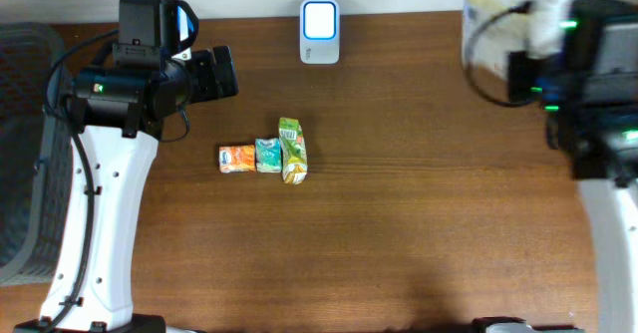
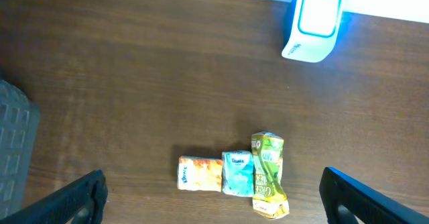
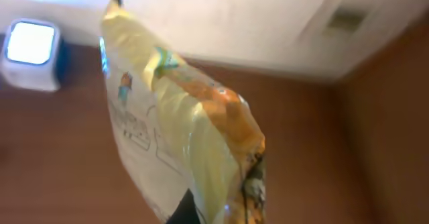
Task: Scan the item barcode
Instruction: 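Carry the snack bag right and drop it at the table's right side, then reach the right gripper to the green tea pouch and grasp it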
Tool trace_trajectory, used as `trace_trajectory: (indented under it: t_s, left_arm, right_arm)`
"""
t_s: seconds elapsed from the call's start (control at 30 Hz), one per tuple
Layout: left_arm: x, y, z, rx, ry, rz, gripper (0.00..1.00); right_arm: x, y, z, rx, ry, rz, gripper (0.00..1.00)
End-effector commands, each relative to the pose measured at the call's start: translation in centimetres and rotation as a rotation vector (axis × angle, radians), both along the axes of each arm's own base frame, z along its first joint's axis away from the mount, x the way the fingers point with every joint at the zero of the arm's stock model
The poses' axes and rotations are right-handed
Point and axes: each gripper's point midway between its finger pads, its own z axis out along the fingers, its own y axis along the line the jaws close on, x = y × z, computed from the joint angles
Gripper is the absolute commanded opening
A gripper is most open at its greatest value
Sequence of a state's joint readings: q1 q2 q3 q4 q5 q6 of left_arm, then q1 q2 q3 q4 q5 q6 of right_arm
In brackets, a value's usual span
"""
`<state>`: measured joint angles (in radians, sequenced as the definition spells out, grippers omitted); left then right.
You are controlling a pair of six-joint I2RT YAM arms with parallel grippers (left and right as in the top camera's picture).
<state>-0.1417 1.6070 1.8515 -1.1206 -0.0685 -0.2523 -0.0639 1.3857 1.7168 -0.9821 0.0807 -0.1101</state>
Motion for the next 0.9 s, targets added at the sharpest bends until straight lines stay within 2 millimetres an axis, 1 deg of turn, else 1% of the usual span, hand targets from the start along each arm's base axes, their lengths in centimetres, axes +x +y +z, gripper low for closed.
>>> trace_trajectory:
  t_s: [0.0,0.07,0.1,0.17,0.2,0.23,0.27,0.33,0.43,0.47,0.5,0.57,0.67,0.7,0.73,0.77,0.8,0.83,0.87]
  left_arm:
    - [-0.2,0.2,0.6,0.013,-0.017,-0.006,0.99]
    - [-0.2,0.2,0.6,0.013,-0.017,-0.006,0.99]
    - [-0.2,0.2,0.6,0.013,-0.017,-0.006,0.99]
    - [-0.2,0.2,0.6,0.013,-0.017,-0.006,0.99]
    - [-0.2,0.2,0.6,0.013,-0.017,-0.006,0.99]
    - [-0.2,0.2,0.6,0.013,-0.017,-0.006,0.99]
    - [-0.2,0.2,0.6,0.013,-0.017,-0.006,0.99]
    - [-0.2,0.2,0.6,0.013,-0.017,-0.006,0.99]
    - [-0.2,0.2,0.6,0.013,-0.017,-0.006,0.99]
    - [-0.2,0.2,0.6,0.013,-0.017,-0.006,0.99]
    - [-0.2,0.2,0.6,0.013,-0.017,-0.006,0.99]
    - [-0.2,0.2,0.6,0.014,-0.017,-0.006,0.99]
    - [-0.2,0.2,0.6,0.013,-0.017,-0.006,0.99]
    - [-0.2,0.2,0.6,0.013,-0.017,-0.006,0.99]
    - [-0.2,0.2,0.6,0.013,-0.017,-0.006,0.99]
    - [-0.2,0.2,0.6,0.013,-0.017,-0.006,0.99]
    - [-0.2,0.2,0.6,0.013,-0.017,-0.006,0.99]
    - [-0.2,0.2,0.6,0.013,-0.017,-0.006,0.99]
    - [-0.2,0.2,0.6,0.013,-0.017,-0.006,0.99]
  right_arm:
    - [-0.7,-0.2,-2.0,0.452,0.050,0.024,0.04]
    - [-0.8,-2.0,-3.9,0.546,0.095,-0.004,0.04]
    - [-0.8,-3.4,-5.5,0.606,0.124,-0.032,0.04]
    - [-0.6,-5.8,-8.5,0.670,0.167,-0.092,0.04]
    - [-0.5,-6.4,-9.5,0.688,0.178,-0.107,0.04]
    - [-0.3,-7.2,-10.9,0.717,0.194,-0.124,0.04]
    - [-0.2,-8.3,-12.9,0.743,0.220,-0.155,0.04]
    - [-0.2,-9.8,-16.3,0.782,0.269,-0.202,0.04]
    - [-0.1,-11.0,-20.6,0.822,0.329,-0.248,0.04]
    - [-0.1,-11.4,-21.7,0.823,0.339,-0.261,0.04]
    - [-0.1,-12.3,-23.2,0.802,0.349,-0.290,0.04]
    - [-0.2,-14.0,-24.8,0.755,0.360,-0.343,0.04]
    - [-0.8,-16.3,-26.0,0.691,0.373,-0.419,0.04]
    - [-0.9,-16.4,-25.9,0.692,0.369,-0.421,0.07]
    - [-1.0,-16.4,-25.7,0.694,0.373,-0.422,0.17]
    - [-1.1,-16.2,-25.5,0.696,0.382,-0.420,0.33]
    - [-1.5,-16.0,-25.0,0.700,0.400,-0.418,0.58]
    - [-1.8,-15.7,-24.4,0.700,0.421,-0.410,0.66]
    - [-2.1,-15.5,-23.8,0.693,0.439,-0.392,0.69]
